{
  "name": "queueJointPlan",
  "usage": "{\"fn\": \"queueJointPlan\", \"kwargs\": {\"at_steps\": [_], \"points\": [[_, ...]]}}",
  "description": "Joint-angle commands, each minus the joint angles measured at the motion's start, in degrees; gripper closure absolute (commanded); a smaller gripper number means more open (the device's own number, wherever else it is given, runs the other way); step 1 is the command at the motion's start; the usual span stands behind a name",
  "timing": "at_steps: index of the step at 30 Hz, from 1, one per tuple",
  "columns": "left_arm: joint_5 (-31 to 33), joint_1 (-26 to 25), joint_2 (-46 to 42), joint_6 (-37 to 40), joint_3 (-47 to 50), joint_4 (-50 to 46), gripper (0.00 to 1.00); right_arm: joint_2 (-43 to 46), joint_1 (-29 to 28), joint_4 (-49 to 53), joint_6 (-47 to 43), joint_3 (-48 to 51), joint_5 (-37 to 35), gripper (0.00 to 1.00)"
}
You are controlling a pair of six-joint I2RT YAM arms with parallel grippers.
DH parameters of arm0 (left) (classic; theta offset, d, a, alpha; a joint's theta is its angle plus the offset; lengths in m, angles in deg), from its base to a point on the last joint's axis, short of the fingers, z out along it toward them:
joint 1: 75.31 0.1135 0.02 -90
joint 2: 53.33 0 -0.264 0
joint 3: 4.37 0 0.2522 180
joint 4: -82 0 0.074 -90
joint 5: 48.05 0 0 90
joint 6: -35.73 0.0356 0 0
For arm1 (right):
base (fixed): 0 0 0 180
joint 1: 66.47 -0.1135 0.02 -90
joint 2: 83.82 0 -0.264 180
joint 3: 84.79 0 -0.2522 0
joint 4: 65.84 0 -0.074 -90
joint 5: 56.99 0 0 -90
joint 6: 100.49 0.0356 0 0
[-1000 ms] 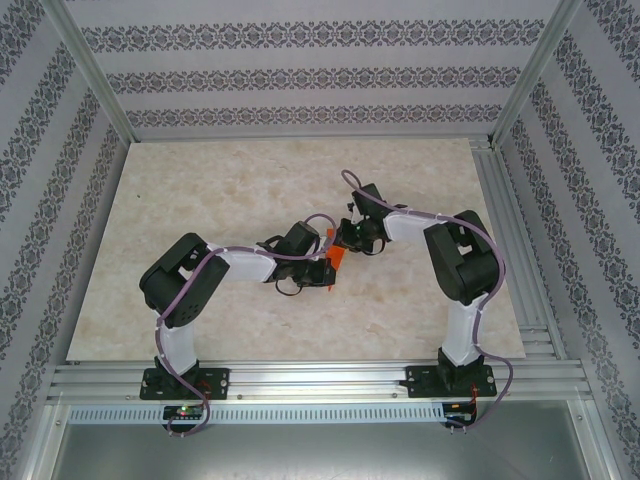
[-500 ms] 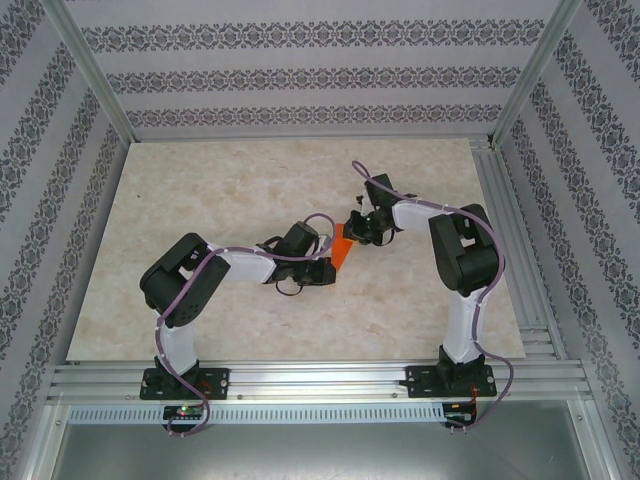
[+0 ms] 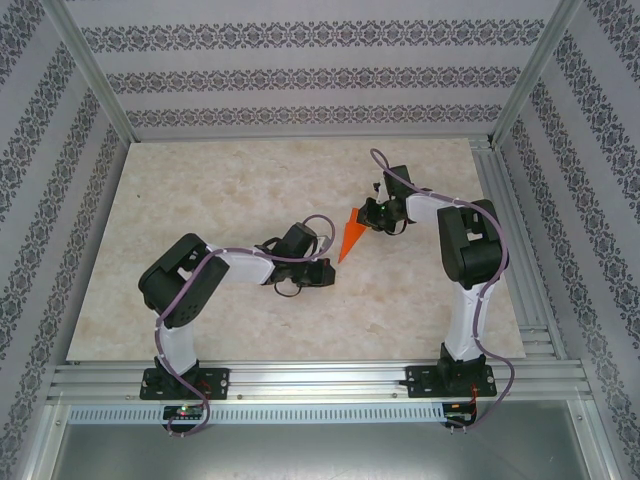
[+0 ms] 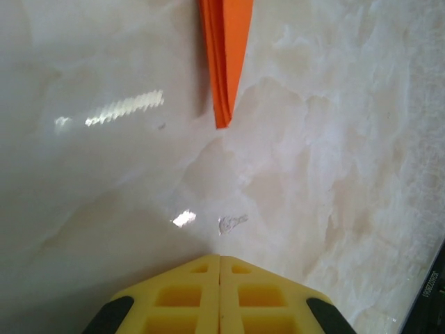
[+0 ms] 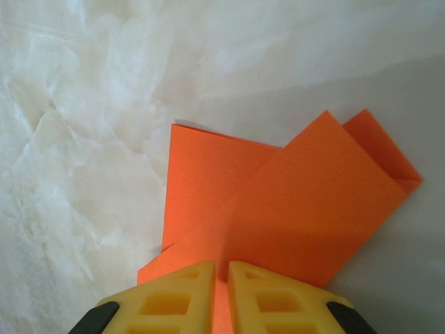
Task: Fold a paper plane with a square sheet of paper (fold left side to right side)
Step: Fold the wing for the fifth time at the center of the table, then turn over the paper plane at the center of the table.
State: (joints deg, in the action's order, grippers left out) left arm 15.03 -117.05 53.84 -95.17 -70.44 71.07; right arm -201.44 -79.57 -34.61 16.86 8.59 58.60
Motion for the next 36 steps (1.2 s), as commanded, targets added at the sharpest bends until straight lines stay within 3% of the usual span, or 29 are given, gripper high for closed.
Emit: {"fn": "queueJointPlan", "kwargs": {"at_steps": [1,4,7,13,18,22,30,36], "points": [[0.1,0.0,-4.3,1.1,1.0,-5.0,0.91,1.3,-0.6,-0.7,0.1,3.0,-0.8,0.84],[2.2,0.2,-8.9,1.7,0.8,-6.6,0.89,6.0,-0.5,2.6,-0.7,2.5,-3.1,0.81],[6.4,0.5,-13.9,3.4,-0.3,-10.7,0.87,11.8,-0.7,8.2,-2.4,0.9,-9.1,0.72],[23.4,0.8,-23.7,5.2,-2.9,-21.1,0.81,19.2,-5.1,20.6,-3.4,-2.5,-25.8,0.56],[37.7,0.8,-30.8,3.6,-0.7,-24.3,0.69,15.9,-14.8,29.3,-0.9,-9.1,-38.6,0.44],[39.9,0.7,-34.8,2.3,2.4,-23.4,0.63,7.7,-19.5,35.8,2.8,-15.9,-44.6,0.38],[40.6,0.8,-40.6,2.5,7.2,-22.5,0.57,-9.0,-24.1,45.5,5.7,-30.7,-52.2,0.43],[41.8,0.7,-44.6,2.9,9.6,-23.0,0.54,-11.6,-24.3,48.6,6.8,-32.2,-55.6,0.55]]}}
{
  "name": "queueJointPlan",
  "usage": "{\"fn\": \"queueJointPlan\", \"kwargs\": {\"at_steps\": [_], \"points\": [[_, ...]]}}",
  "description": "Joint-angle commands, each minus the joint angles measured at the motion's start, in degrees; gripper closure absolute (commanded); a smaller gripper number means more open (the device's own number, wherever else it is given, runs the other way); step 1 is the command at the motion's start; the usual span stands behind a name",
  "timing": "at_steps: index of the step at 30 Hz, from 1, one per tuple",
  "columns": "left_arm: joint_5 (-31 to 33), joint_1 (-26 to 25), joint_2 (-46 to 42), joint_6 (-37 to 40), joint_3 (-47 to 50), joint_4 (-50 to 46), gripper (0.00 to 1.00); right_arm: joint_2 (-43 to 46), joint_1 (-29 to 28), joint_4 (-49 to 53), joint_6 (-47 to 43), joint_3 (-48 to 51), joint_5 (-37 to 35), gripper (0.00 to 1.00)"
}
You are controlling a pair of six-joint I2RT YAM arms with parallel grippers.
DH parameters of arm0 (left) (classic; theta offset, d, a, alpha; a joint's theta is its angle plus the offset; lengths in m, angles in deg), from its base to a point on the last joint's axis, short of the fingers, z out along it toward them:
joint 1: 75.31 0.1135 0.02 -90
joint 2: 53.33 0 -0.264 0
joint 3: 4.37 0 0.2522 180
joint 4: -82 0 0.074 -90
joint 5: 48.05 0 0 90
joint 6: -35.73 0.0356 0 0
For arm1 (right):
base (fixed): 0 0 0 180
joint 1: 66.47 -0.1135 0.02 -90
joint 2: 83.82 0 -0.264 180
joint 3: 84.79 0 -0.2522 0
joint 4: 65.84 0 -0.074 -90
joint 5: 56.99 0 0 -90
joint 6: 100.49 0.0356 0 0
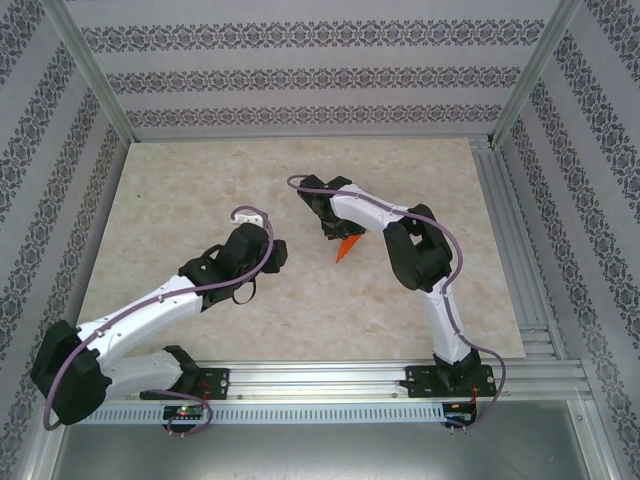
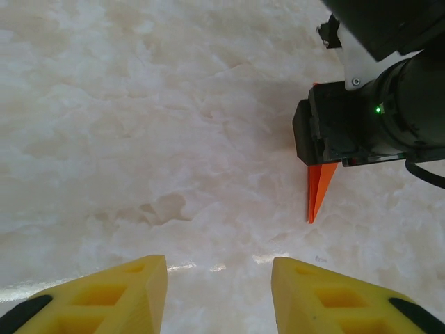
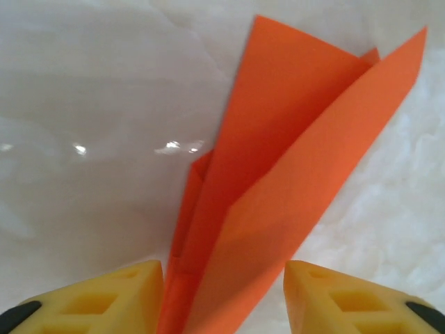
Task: Fold a paper plane with a square sheet of paper (fold left side to right side)
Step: Turn over the paper plane at the center of the table.
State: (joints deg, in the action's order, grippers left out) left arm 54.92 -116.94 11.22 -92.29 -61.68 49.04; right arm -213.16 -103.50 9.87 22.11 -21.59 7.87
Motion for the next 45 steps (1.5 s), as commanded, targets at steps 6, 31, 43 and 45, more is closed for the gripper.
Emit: {"fn": "queueJointPlan", "kwargs": {"at_steps": [6,31,43,45], "points": [[2.7,0.7,-3.4,0.7,1.2,-2.0,0.52,3.3,-0.3,3.7,1.5,1.3,-5.7,0.77],[3.6,0.7,-1.7,-1.2,-1.5,-3.8,0.49,33.1,13.6,-37.7,-14.0,45.6,38.0,0.9],[3.6,0.7,-2.1,-1.2,-1.4,-4.4,0.48,40.7,5.4,-14.9,-15.1,36.8,11.0,0.63],[3.6,0.7,-2.6,-1.2,-1.1,-4.3,0.48,40.7,3.8,-15.4,-13.7,37.4,13.7,0.63]]}}
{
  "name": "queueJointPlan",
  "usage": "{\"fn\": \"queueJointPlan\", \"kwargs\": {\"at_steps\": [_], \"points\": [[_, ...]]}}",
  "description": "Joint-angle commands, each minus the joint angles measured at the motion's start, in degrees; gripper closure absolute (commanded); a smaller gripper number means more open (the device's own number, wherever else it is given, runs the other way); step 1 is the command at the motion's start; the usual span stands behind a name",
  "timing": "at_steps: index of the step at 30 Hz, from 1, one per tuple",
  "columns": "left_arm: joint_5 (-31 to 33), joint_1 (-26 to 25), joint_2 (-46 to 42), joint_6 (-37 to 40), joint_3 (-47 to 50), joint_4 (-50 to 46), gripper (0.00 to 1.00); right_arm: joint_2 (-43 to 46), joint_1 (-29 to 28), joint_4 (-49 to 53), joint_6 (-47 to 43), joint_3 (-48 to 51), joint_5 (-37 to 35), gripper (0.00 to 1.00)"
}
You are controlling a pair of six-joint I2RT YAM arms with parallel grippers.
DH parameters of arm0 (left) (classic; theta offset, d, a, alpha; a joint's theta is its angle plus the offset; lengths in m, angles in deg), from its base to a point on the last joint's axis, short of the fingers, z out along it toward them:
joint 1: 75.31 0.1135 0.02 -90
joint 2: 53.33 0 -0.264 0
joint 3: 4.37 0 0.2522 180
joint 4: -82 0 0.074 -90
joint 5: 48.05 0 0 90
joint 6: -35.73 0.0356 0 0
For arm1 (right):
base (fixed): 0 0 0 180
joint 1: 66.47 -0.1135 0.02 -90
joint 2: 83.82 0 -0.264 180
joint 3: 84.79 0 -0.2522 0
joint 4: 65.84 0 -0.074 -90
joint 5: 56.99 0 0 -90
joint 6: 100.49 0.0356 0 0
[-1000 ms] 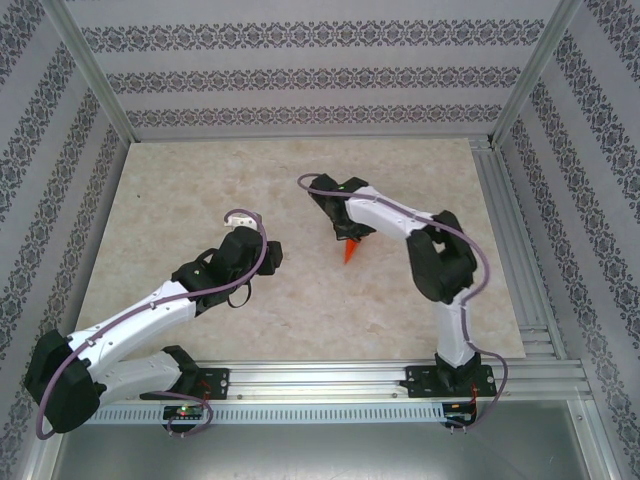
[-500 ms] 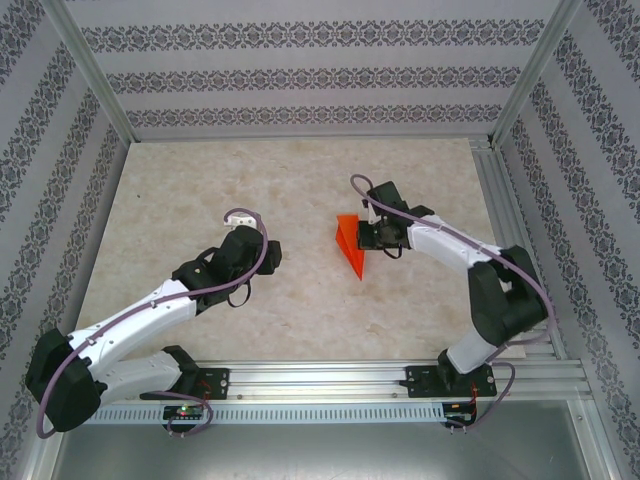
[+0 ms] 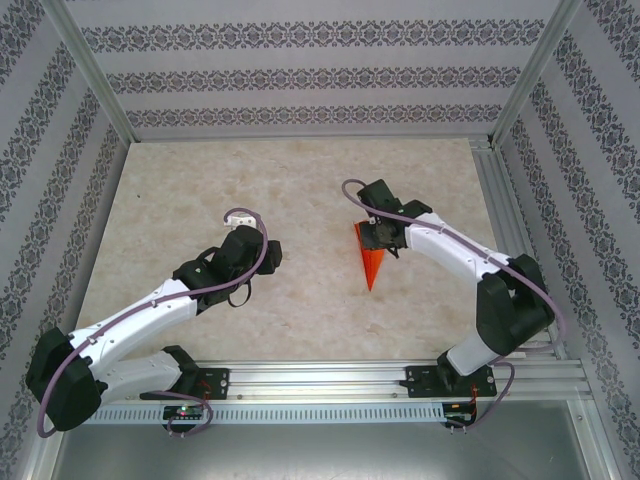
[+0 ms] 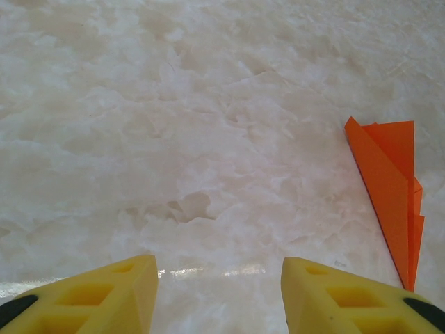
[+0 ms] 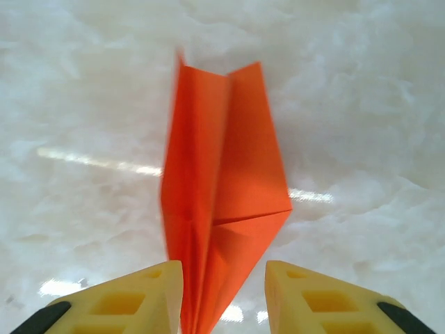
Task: Fold a paper plane with a square sheet of paper (fold left side to right side)
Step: Turn over the paper plane at the center of the table, then pick up the paper plane at the center of the table.
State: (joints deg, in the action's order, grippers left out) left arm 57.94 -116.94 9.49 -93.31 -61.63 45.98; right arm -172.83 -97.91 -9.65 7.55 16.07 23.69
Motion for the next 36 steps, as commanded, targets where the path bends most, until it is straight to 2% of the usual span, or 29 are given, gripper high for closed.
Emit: {"fn": "queueJointPlan", "kwargs": {"at_steps": [1,3,6,8,15,19,25,29,32,36], "points": [[0.7,0.7,-1.2,-0.2,-0.9,-1.2,0.48,0.4,-2.1,3.5,1.7,0.3,-0.4,0.62],[0.8,0.7,-1.9,-0.2,-0.5,-1.3,0.48,1.1,-1.1,1.6,3.7,2.4,1.9,0.61],[0.9,0.6,-2.6,0.1,-0.3,-1.9,0.48,4.2,4.1,-4.1,5.9,7.1,10.4,0.63],[1.1,0.7,-2.7,0.3,-0.4,-2.3,0.48,5.1,5.9,-5.6,6.1,8.6,13.6,0.61],[1.9,0.7,-2.7,-0.1,-0.1,-2.5,0.48,3.2,6.6,-8.4,5.8,10.9,17.8,0.57],[1.9,0.7,-2.5,0.0,-0.1,-2.7,0.46,1.2,6.3,-8.3,5.3,10.2,15.9,0.58],[2.7,0.7,-2.8,0.0,-0.2,-3.1,0.22,-3.0,5.4,-8.1,5.1,8.4,15.1,0.57],[3.0,0.7,-2.7,-0.2,0.1,-3.2,0.1,-4.8,5.1,-8.2,5.0,7.9,14.6,0.57],[2.9,0.7,-2.6,0.0,0.1,-3.2,0.04,-5.3,4.9,-8.5,5.2,7.7,15.4,0.57],[2.9,0.7,-2.5,0.1,0.1,-3.2,0.02,-5.1,4.7,-8.4,5.0,7.7,15.3,0.57]]}}
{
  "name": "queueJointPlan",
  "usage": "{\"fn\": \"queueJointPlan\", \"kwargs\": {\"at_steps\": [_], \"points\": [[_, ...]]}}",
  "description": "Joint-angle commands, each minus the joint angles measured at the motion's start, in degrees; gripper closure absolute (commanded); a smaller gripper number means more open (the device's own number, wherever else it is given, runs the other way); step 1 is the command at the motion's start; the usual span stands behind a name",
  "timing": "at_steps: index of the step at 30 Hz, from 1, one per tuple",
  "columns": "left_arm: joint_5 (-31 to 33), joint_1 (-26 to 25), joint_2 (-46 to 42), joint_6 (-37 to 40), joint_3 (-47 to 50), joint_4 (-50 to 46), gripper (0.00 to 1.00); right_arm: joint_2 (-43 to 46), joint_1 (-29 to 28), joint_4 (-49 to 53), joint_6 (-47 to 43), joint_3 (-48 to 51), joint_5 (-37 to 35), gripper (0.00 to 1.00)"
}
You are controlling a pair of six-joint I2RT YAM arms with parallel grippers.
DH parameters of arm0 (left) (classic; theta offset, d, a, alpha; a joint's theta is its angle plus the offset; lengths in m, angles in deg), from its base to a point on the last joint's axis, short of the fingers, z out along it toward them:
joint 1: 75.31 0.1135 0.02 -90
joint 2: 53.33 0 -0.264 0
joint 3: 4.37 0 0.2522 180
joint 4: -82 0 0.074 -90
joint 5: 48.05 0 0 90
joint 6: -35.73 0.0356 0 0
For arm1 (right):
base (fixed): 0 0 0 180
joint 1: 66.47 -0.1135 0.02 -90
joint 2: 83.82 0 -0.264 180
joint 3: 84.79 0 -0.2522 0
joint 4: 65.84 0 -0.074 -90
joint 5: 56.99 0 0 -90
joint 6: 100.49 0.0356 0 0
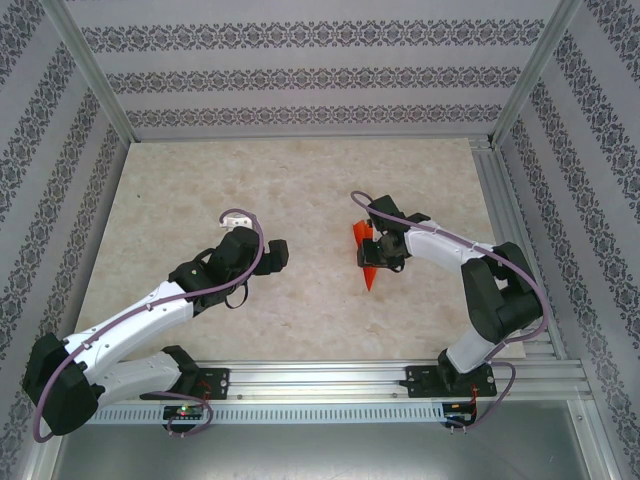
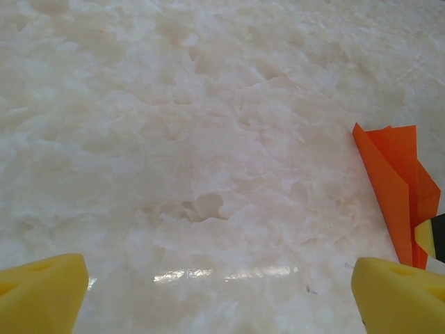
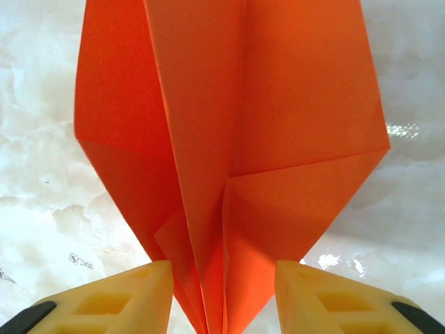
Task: Fold a paper plane with a square sheet of paper (fold left side to right side)
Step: Pick up the paper plane at the center of the table.
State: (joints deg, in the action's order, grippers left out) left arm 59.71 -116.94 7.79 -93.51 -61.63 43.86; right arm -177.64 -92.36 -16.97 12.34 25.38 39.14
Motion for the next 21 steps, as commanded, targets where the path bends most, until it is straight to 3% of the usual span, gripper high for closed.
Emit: {"fn": "queueJointPlan", "kwargs": {"at_steps": [1,12,21], "points": [[1.2,0.7,-0.8,0.2,0.1,-1.0,0.01,-0.5,-0.8,-0.8,0.2,-1.7,-0.2,0.57],[0.5,0.7,-0.1,0.6,0.0,-0.5,0.0,1.4,-1.3,0.2,-0.1,-2.5,-1.1,0.55],[-10.1,0.7,-0.9,6.4,2.1,7.3,0.0,-0.6,-1.3,0.2,-0.2,-2.7,-1.2,0.59]]}}
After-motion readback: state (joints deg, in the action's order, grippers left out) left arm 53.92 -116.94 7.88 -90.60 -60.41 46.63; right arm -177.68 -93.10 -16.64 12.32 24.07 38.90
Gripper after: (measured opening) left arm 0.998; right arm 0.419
